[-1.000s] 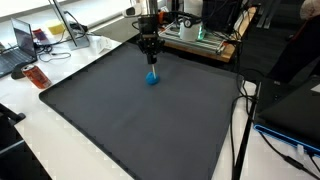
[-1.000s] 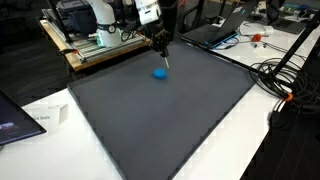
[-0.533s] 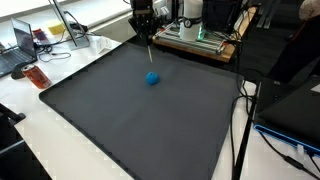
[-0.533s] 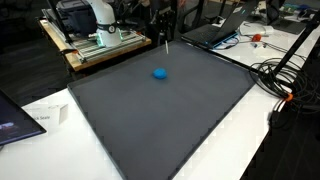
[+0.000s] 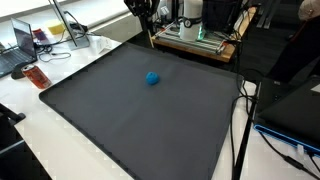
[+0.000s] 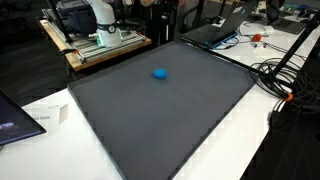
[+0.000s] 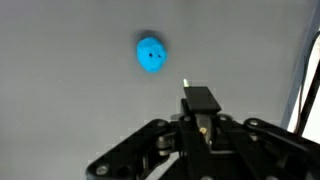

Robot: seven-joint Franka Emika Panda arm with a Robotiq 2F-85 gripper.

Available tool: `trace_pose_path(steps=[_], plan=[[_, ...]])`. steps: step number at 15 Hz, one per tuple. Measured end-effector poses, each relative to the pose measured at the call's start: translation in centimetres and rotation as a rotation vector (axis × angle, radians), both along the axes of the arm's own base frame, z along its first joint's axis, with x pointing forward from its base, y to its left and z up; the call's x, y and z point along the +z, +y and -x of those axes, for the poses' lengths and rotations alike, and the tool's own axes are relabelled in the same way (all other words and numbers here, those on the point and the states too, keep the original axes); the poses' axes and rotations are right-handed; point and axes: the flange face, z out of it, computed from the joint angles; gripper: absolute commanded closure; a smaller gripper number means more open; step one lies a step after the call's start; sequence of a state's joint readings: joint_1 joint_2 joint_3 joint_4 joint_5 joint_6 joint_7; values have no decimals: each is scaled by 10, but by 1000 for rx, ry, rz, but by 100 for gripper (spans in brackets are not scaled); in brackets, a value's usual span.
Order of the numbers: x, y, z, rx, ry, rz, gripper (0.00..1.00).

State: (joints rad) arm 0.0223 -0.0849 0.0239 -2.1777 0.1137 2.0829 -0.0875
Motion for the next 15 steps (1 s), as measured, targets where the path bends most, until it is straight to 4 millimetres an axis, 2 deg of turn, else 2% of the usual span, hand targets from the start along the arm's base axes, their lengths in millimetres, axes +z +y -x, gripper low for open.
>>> trace_pose_path(steps=[1, 2, 8, 15], plan=[[-1, 0, -2, -2, 5, 3, 88], [-3, 0, -4, -4, 9, 3, 97], [-12, 3, -10, -5, -17, 17, 97], [-49, 22, -18, -2, 9, 94, 97]])
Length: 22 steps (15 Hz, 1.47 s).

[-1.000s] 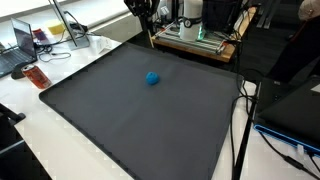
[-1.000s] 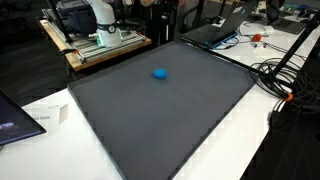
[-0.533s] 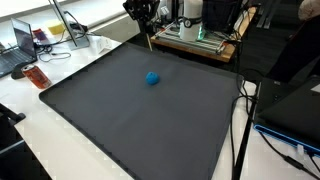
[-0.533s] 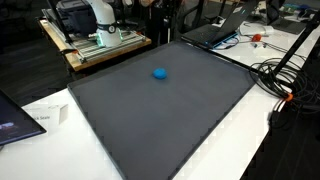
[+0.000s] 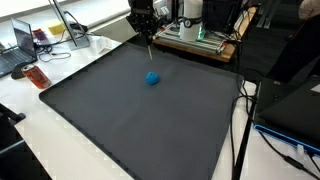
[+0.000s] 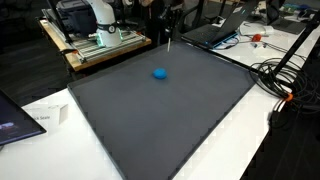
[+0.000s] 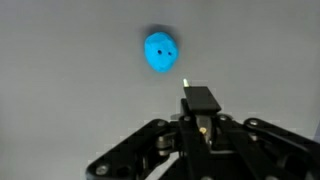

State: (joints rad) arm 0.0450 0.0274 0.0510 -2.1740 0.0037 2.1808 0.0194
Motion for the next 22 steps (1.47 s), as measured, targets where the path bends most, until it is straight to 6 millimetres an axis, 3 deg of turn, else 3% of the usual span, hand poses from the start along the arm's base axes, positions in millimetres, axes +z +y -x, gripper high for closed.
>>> trace_pose_path(steps=[2, 3, 8, 9, 15, 22], plan=[[-11, 5, -1, -7, 8, 20, 97], [-16, 7, -1, -11, 6, 35, 88], [-33, 8, 1, -23, 3, 77, 88], [-33, 8, 1, -23, 3, 78, 97], [-39, 8, -2, -22, -2, 75, 97], [-73, 8, -8, -30, 6, 71, 97]])
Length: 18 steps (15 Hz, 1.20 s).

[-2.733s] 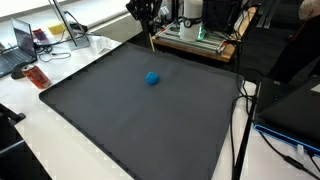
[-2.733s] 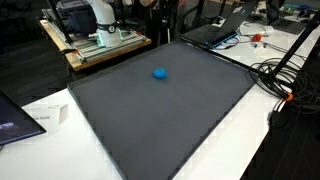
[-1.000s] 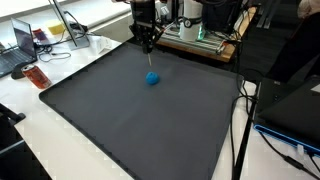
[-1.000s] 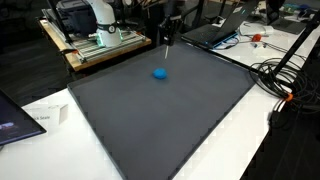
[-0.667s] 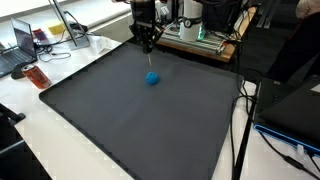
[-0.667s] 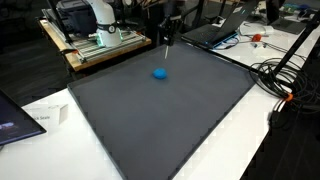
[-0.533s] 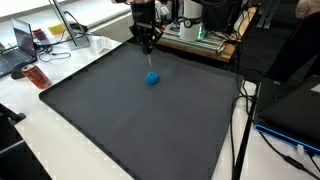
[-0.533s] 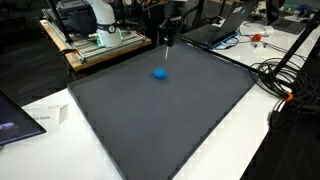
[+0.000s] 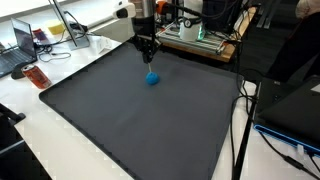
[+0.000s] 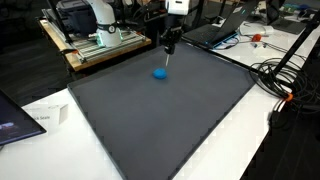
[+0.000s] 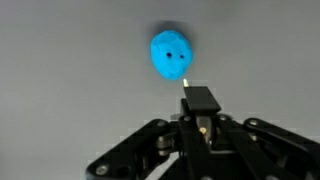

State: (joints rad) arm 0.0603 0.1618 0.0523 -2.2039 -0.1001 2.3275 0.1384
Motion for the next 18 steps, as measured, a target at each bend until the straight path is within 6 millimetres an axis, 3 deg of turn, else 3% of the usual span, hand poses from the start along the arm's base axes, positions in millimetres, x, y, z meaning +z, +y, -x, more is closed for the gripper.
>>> trace_pose_path(steps=[7, 18], plan=[[-19, -6, 0, -24, 29, 19, 97], [-24, -7, -1, -33, 25, 39, 97]])
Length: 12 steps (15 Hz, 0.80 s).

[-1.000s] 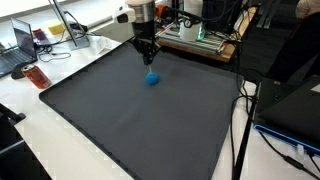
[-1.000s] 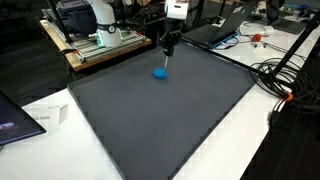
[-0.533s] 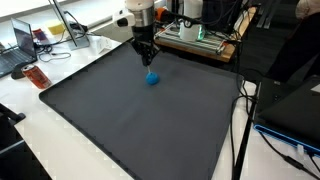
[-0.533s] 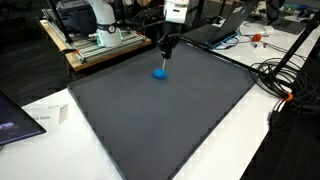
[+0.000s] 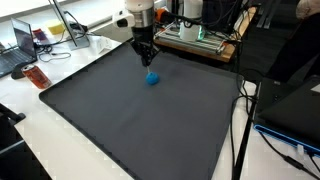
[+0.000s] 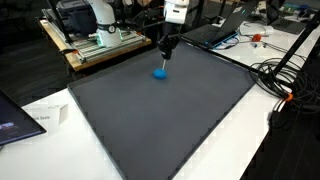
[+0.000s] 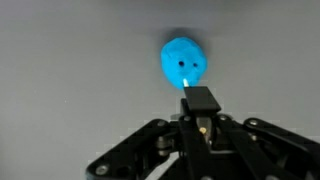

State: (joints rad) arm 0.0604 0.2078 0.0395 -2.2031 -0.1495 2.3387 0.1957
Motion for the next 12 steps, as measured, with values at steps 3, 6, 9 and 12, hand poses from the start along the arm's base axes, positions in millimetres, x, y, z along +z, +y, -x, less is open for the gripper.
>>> trace_pose_path(steps=[3, 6, 9, 12], plan=[[1, 0, -1, 0, -7, -2, 97], [1, 0, -1, 0, -8, -2, 97], [-1, 0, -1, 0, -5, -2, 97], [-6, 1, -3, 0, 2, -2, 97]])
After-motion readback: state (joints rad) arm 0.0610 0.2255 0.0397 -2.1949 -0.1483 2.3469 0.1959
